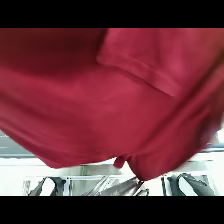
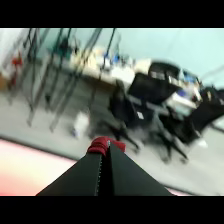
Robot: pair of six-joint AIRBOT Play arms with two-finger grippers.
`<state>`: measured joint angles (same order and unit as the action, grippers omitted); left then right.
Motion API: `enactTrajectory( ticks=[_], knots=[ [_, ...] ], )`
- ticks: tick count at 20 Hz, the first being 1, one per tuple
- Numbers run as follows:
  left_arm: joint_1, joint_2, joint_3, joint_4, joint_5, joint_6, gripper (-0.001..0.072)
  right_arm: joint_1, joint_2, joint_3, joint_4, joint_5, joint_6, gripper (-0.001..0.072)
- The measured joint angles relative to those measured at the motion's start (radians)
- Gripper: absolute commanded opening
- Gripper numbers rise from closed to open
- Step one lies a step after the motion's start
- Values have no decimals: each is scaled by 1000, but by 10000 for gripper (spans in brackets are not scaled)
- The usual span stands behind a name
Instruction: Fold the shirts.
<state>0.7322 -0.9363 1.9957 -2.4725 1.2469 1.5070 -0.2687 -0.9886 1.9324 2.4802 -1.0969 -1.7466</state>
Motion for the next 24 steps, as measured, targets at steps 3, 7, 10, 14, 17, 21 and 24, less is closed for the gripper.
enactTrajectory(
  ticks=[3, 7, 10, 14, 17, 21, 24],
  knots=[
    [-218, -132, -108, 72, 21, 37, 15, 138, -138, -86, -42, 1, -2, 15],
    [-522, -350, -282, 402, -99, 37, 15, 274, -338, -201, -151, 96, 7, 15],
    [-620, -544, -354, 550, -200, 15, 15, 328, -496, -249, -189, 164, 25, 16],
    [-640, -789, -330, 565, -261, 0, 28, 375, -681, -271, -180, 252, 31, 17],
    [-626, -921, -245, 507, -237, -4, 696, 389, -769, -275, -156, 280, 34, 261],
    [-565, -1007, -87, 472, -68, 16, 694, 335, -782, -273, -149, 192, 26, 322],
    [-483, -1019, 4, 463, 130, 77, 485, 231, -743, -277, -150, 38, 11, 321]
  ],
)
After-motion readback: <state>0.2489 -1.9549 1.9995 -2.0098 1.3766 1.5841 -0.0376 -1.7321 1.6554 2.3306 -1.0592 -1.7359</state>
